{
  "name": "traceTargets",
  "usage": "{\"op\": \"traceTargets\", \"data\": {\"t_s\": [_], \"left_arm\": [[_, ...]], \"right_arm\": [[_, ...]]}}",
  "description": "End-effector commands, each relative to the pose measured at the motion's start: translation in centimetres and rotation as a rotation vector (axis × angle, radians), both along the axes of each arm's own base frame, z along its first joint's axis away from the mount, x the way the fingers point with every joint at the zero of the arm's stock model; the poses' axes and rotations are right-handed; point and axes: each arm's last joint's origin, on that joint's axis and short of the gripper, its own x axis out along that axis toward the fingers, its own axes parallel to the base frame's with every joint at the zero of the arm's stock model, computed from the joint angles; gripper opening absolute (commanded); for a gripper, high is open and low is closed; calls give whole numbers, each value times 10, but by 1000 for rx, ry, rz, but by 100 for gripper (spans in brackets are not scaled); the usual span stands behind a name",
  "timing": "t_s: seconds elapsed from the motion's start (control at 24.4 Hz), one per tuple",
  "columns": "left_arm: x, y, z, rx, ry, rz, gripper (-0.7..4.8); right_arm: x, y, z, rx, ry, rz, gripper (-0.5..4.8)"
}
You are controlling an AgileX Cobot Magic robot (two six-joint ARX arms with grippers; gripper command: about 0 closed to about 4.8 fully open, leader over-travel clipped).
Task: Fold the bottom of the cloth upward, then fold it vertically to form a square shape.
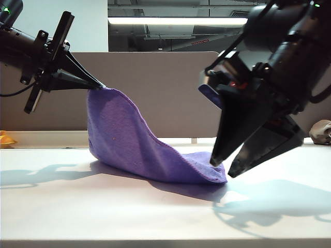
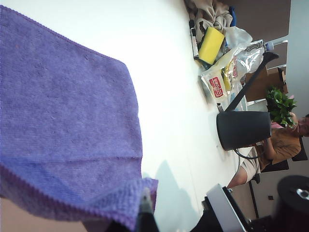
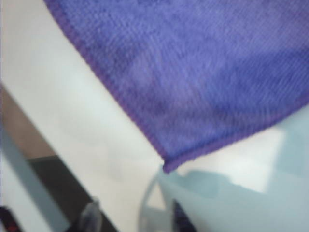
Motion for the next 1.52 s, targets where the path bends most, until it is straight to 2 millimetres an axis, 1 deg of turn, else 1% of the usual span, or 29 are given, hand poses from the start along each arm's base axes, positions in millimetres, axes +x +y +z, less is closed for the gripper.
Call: {"op": "traceTargets", "data": {"t_s": [0.04, 0.16, 0.21, 0.37, 0.57, 0.62, 0.66, 0.78, 0.9, 1.15, 1.35, 1.39, 1.44, 1.52], "left_arm": [[0, 0, 2, -5, -8, -7, -5], [0, 0, 2, -6, -8, -10, -5], [0, 0, 2, -7, -7, -10, -5], [0, 0, 2, -12, -4, -20, -5], [0, 0, 3, -13, -5, -21, -5], [0, 0, 3, -13, -7, -22, -5], [0, 0, 3, -13, -7, -22, -5], [0, 0, 3, -13, -7, -21, -5], [0, 0, 3, -13, -7, -22, -5], [-1, 0, 3, -16, -3, -25, -5], [-1, 0, 2, -16, 4, -25, -5], [-1, 0, 2, -16, 4, -25, -5], [-1, 0, 2, -16, 4, -25, -5], [-1, 0, 2, -16, 4, -25, -5]], "right_arm": [[-1, 9, 6, -53, -78, 12, 244], [0, 14, 10, -82, -125, 7, 244], [1, 16, 11, -113, -168, -3, 245], [0, 19, 12, -181, -248, 16, 263], [-3, 26, 7, -207, -259, 64, 267], [-4, 29, 6, -210, -264, 73, 274], [-4, 31, 6, -212, -273, 79, 285], [-7, 38, 7, -201, -317, 115, 285], [-8, 42, 7, -215, -348, 114, 285], [-6, 46, 3, -271, -404, 116, 285], [-2, 49, -3, -280, -413, 109, 284], [-1, 50, -4, -280, -414, 109, 281], [-1, 50, -4, -281, -415, 108, 265], [0, 50, -4, -289, -426, 101, 221]]}}
